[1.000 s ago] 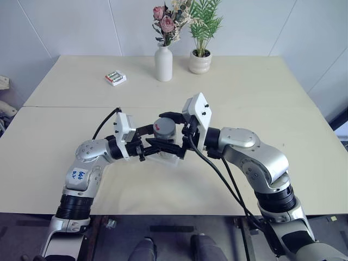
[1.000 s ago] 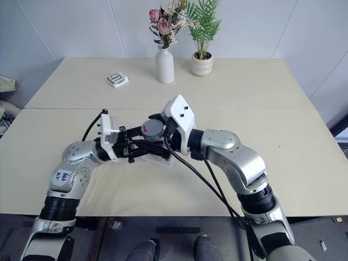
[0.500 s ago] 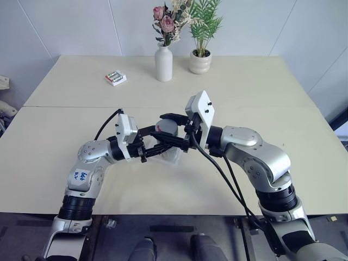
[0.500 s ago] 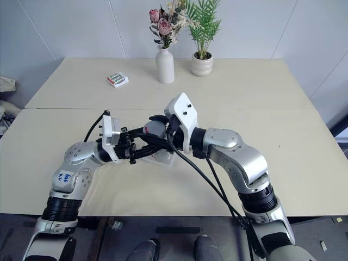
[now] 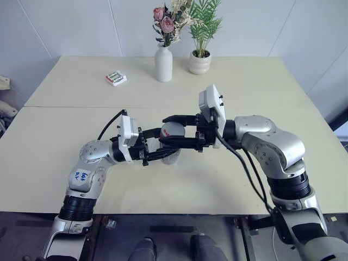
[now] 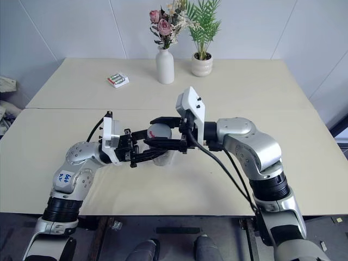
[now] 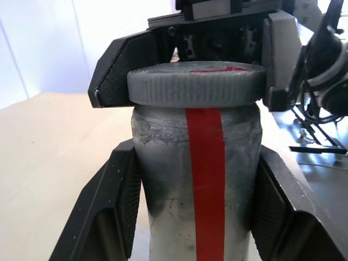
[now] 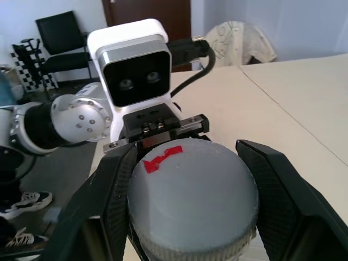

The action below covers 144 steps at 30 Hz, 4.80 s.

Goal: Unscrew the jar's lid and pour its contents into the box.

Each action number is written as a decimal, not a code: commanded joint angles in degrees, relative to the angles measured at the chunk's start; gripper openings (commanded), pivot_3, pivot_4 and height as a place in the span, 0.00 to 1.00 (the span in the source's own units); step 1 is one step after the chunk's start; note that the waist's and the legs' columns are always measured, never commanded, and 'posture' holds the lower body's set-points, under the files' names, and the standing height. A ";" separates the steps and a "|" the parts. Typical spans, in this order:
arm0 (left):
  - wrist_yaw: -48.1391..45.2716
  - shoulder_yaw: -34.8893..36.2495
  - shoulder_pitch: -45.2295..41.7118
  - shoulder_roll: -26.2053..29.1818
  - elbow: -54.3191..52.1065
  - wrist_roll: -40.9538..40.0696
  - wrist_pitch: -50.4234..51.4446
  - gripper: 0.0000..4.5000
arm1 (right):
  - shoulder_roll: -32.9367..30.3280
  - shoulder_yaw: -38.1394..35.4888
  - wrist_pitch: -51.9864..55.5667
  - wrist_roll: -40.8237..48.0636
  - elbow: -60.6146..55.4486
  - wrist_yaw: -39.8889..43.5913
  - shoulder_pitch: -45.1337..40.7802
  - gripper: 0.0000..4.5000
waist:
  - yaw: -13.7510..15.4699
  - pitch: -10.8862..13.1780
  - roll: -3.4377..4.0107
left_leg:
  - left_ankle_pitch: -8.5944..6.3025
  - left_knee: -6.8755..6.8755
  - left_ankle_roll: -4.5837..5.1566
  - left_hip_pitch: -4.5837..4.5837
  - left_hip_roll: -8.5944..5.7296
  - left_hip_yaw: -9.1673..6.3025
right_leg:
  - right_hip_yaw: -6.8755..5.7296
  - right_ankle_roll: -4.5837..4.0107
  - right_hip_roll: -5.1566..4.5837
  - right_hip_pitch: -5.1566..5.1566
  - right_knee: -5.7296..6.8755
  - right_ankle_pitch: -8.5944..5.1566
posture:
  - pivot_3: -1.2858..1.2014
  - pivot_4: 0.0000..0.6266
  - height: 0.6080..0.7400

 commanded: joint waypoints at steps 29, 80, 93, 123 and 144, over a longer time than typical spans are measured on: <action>0.78 1.83 -2.48 -1.43 2.42 0.92 -2.36 0.50 | 1.17 2.50 -5.30 -0.25 8.01 18.03 -5.92 0.99 | 0.33 0.00 0.00 | 0.00 0.32 -0.01 -0.08 0.02 -0.05 | 0.01 0.00 0.02 0.00 0.08 0.04 | 0.52 0.24 1.00; 1.05 0.81 1.30 -2.16 -1.69 -0.55 0.81 0.50 | 4.66 0.32 -16.22 -6.64 17.60 9.72 -6.63 0.99 | 0.14 0.00 0.00 | -0.01 0.39 -0.01 -0.09 0.03 -0.03 | 0.04 0.03 0.05 0.01 0.15 0.06 | 0.52 0.24 1.00; 1.27 1.19 1.68 -1.73 -1.81 -0.36 0.11 0.50 | 1.48 -2.55 -16.76 -5.51 20.93 12.48 -7.25 0.99 | 0.19 0.00 0.00 | -0.01 0.39 -0.01 -0.09 0.03 -0.03 | 0.03 0.03 0.05 0.00 0.14 0.06 | 0.52 0.24 1.00; 1.97 1.42 2.22 -2.14 -1.53 0.21 -0.66 0.50 | -2.53 -6.22 -8.84 1.45 16.48 15.32 -5.69 0.99 | 0.11 0.00 0.01 | -0.01 0.40 -0.01 -0.09 0.07 0.03 | 0.10 0.03 0.10 0.00 0.14 0.06 | 0.52 0.24 1.00; 2.59 0.20 2.70 -3.61 -2.11 0.11 -0.48 0.50 | 4.48 1.07 -11.94 -4.23 16.75 12.07 -4.30 0.99 | 0.17 0.00 0.01 | -0.01 0.42 -0.01 -0.09 0.06 0.00 | 0.08 0.04 0.09 0.00 0.15 0.07 | 0.52 0.24 1.00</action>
